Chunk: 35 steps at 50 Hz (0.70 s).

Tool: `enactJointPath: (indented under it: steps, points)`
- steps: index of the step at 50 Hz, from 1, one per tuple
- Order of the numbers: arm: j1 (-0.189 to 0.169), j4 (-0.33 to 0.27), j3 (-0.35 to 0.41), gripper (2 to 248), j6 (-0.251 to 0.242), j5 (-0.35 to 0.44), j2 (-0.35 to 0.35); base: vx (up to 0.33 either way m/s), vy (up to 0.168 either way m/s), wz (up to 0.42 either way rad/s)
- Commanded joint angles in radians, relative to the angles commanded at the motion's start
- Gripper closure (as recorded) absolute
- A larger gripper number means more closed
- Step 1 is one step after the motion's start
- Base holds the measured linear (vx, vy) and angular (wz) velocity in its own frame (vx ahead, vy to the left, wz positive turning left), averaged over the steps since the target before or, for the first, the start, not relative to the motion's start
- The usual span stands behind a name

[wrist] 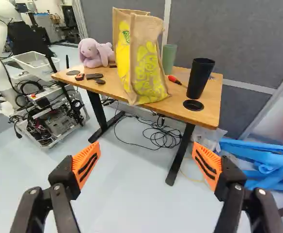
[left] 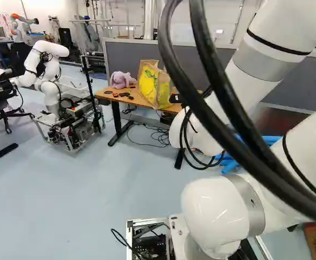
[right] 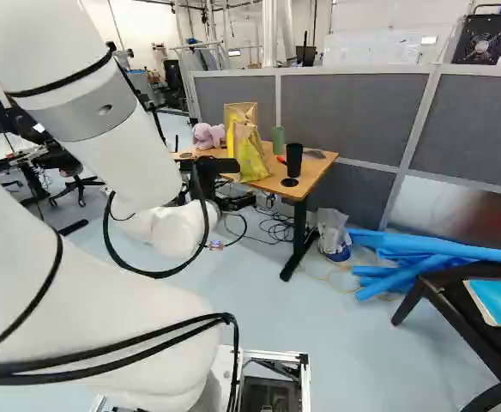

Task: Pick up the bag on the ground and place it on the table

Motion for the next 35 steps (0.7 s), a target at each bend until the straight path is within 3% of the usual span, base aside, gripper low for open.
enactJointPath:
  steps: [35]
  points:
    - [0.000,-0.001,0.013,3,0.003,0.015,0.005,0.000,0.000,0.000]
